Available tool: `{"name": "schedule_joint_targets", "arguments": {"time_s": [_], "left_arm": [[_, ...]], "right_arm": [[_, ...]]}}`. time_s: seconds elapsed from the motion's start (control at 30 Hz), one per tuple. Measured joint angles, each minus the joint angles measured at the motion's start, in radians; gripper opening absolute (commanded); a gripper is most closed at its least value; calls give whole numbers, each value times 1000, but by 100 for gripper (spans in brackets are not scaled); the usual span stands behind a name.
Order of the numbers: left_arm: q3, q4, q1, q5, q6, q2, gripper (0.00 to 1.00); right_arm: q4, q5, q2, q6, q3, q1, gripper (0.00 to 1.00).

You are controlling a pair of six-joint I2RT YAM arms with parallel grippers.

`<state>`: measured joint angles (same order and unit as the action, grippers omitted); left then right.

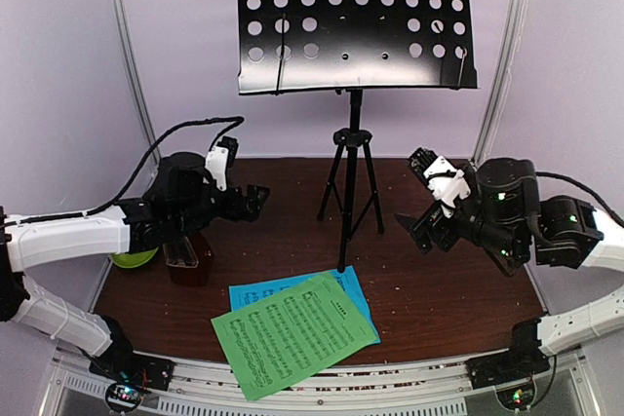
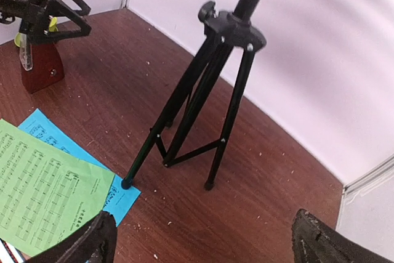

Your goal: Set up the instrument practice props

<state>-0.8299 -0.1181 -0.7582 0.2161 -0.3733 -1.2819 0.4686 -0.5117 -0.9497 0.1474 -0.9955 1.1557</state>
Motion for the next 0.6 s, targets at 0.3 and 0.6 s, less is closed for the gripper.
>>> {"name": "schedule_joint_targets", "arguments": {"time_s": [0.3,0.6], "left_arm": [[-47,-10,-92,-85,-50,-120,98],[-217,-99,-284,-77,-61,-407,87]], "right_arm": [[-107,369,-2,-228,169,-364,98],[-264,673,-146,-305,218,-616,96]]}}
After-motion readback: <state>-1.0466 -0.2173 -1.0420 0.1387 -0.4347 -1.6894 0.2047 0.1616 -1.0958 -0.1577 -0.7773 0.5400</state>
